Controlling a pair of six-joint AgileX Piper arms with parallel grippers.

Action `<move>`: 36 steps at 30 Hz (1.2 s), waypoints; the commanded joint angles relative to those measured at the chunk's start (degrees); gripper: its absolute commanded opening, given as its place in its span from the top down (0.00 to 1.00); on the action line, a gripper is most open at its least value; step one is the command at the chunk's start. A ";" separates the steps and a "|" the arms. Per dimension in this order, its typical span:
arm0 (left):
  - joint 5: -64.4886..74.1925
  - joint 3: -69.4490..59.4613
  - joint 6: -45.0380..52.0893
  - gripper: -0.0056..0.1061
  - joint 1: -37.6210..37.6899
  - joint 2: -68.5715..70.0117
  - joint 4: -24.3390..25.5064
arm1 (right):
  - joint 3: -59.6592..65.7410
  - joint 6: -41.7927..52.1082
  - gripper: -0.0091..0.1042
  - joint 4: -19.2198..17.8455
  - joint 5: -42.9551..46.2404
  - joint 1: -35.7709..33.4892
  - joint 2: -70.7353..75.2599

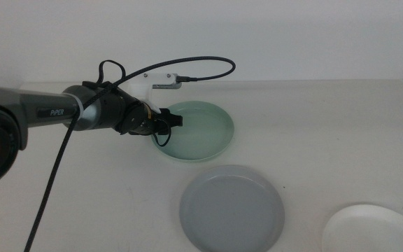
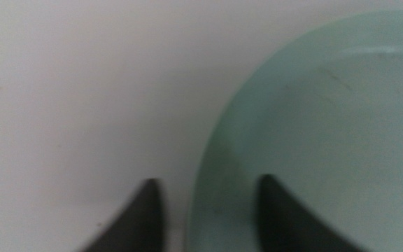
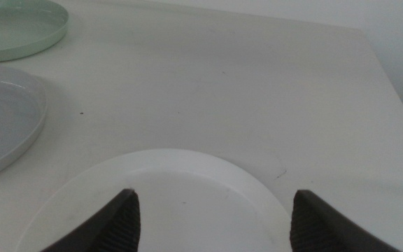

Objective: Stack the three bowls on top of each other.

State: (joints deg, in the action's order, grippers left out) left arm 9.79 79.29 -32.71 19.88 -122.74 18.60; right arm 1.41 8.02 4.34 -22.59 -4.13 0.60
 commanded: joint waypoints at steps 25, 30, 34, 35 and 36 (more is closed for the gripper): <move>3.15 -18.08 -5.86 0.95 8.54 36.11 -1.76 | -0.14 0.23 0.44 -0.58 4.25 0.43 1.52; 3.15 -24.89 -9.30 0.95 13.14 38.01 -1.81 | -0.14 0.23 0.44 -0.58 4.25 0.43 1.52; 1.59 -28.84 -12.33 0.95 15.21 37.58 -1.81 | -0.14 0.23 0.44 -0.58 4.25 0.43 1.52; 0.53 -29.64 -12.79 0.95 15.56 37.29 -1.83 | -0.14 0.23 0.44 -0.58 4.25 0.43 1.52; -0.54 -30.37 -13.09 0.95 15.70 36.92 -1.83 | -0.14 0.23 0.44 -0.58 4.25 0.43 1.52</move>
State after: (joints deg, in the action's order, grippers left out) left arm 14.28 48.52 -44.02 34.97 -87.48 16.91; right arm 1.41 8.02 4.34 -22.59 -4.13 0.60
